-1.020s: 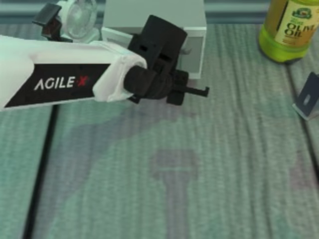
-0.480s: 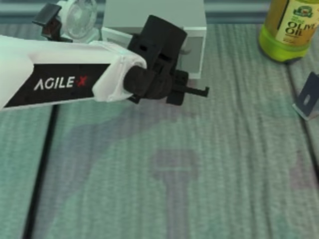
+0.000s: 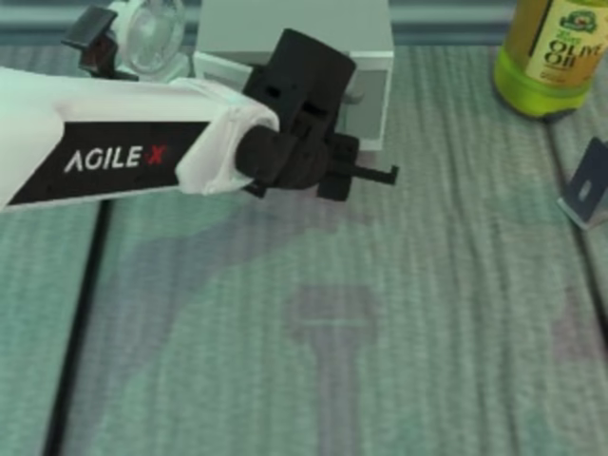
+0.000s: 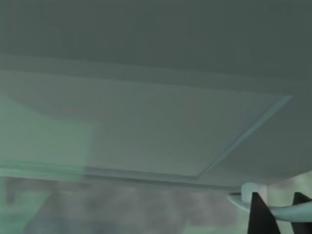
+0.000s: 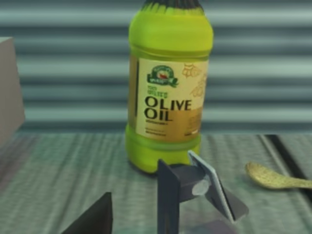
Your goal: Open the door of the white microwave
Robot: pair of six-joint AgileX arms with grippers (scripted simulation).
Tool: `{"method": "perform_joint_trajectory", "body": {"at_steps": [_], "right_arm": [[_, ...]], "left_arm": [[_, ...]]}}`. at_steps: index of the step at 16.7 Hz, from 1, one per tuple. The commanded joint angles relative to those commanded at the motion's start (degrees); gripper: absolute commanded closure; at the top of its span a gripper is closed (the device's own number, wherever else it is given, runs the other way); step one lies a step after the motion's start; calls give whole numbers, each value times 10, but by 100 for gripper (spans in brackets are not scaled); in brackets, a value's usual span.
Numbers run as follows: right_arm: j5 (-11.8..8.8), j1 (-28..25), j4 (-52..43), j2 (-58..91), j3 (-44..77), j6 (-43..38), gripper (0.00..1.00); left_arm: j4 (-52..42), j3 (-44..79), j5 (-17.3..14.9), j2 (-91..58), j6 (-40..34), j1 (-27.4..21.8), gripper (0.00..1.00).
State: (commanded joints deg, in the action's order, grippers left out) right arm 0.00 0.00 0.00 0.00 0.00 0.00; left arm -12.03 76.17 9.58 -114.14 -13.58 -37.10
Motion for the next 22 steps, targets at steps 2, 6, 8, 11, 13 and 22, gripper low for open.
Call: {"method": "perform_joint_trajectory", "body": {"at_steps": [2,6,8,11,13,22], "right_arm": [[0,0,0,0,0,0,0],[0,0,0,0,0,0,0],[0,0,0,0,0,0,0],[0,0,0,0,0,0,0],[0,0,0,0,0,0,0],[0,0,0,0,0,0,0]], "left_arm": [[0,0,0,0,0,0,100],[4,-7,-10,5,7,-1,100],[11,-16,-17,14,18,4,100],[11,-22,-19,15,23,6,100],[11,-22,-19,15,23,6,100],[11,-22,-19,15,23,6,100]]}}
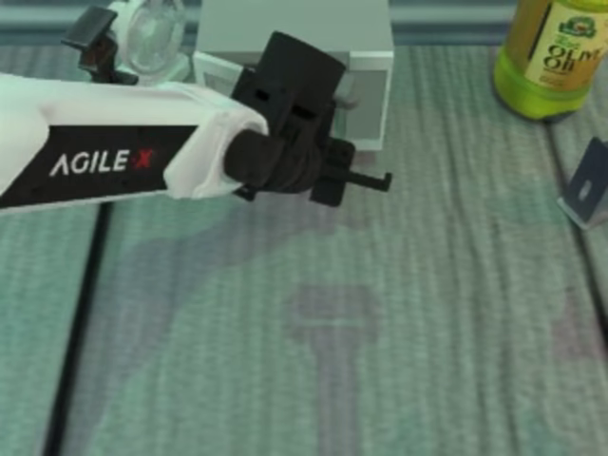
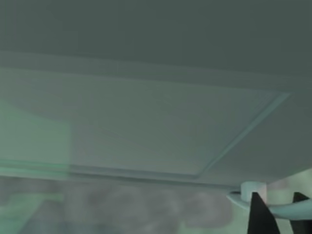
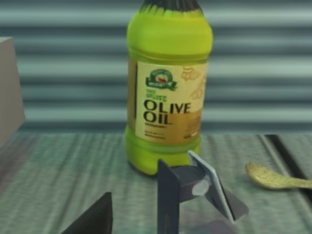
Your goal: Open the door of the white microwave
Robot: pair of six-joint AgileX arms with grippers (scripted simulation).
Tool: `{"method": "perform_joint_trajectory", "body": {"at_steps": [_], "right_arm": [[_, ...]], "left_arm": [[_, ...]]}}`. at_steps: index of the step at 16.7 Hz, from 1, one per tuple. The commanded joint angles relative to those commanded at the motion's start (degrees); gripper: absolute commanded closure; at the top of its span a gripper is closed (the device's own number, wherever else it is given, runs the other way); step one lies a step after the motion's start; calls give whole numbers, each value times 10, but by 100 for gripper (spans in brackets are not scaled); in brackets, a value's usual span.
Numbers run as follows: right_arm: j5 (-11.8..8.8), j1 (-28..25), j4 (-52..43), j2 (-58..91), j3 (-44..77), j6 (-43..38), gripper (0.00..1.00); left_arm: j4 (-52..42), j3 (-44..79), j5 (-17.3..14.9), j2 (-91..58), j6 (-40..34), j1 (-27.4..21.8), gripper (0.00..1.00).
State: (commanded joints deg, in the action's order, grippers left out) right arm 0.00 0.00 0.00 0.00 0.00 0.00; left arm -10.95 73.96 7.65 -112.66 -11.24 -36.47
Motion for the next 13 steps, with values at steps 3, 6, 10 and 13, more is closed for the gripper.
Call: {"method": "perform_joint_trajectory", "body": {"at_steps": [3,6,10,13], "right_arm": [[0,0,0,0,0,0,0],[0,0,0,0,0,0,0],[0,0,0,0,0,0,0],[0,0,0,0,0,0,0]], "left_arm": [[0,0,0,0,0,0,100],[0,0,0,0,0,0,100],[0,0,0,0,0,0,100],[0,2,-5,-1,-3,-5,100]]}}
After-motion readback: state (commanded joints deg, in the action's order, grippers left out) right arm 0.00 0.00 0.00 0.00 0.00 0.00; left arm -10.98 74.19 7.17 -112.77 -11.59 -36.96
